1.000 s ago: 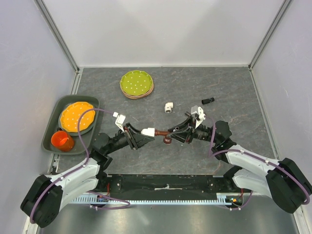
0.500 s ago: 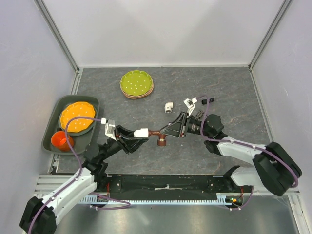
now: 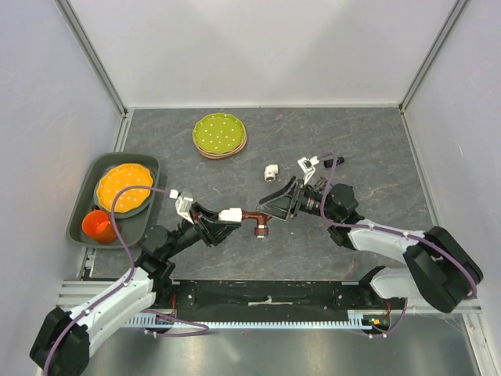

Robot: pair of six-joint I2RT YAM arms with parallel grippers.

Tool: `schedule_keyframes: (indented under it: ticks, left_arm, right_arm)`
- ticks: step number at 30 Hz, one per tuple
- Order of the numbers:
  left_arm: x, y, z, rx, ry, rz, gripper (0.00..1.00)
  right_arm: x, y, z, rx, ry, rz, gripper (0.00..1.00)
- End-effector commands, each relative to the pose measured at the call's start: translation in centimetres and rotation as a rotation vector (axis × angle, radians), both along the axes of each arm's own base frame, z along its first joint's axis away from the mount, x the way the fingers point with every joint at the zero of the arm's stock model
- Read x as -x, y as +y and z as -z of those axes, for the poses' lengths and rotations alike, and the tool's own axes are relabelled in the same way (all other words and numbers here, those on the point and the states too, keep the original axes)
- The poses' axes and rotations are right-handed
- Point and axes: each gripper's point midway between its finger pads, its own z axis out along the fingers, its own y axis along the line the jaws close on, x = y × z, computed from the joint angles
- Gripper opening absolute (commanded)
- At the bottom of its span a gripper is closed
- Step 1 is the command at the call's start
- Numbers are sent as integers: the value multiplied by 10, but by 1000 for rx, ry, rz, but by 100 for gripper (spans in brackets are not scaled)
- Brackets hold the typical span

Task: Install the water faucets

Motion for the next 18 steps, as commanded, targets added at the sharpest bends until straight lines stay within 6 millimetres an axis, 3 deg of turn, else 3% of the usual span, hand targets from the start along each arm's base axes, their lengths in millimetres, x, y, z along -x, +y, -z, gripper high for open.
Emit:
schedule_keyframes:
  ticks: [1,2,7,9,14,18]
  left_arm:
    - [-14,3,-27,85,38,-62,2]
    - [-16,2,-30,92,55,-66,2]
    - [-27,3,-20,71,148,-113,2]
    - [-31,4,-18,75,182,-134,2]
    - [-41,5,-9,69,291,-178,2]
    - [-45,5,-8,85,349,-189,2]
  right_arm:
    - [-26,-12,8,166,-187,172,98]
    - [-29,-16,19,228,-206,196,98]
    - [-45,-45,16,341,-306,380,98]
    - [-45,-56,4,343,-383,434,98]
    - [-31,-66,-6,348,-584,440,98]
    - [-10,-62,5,386,-809,384,98]
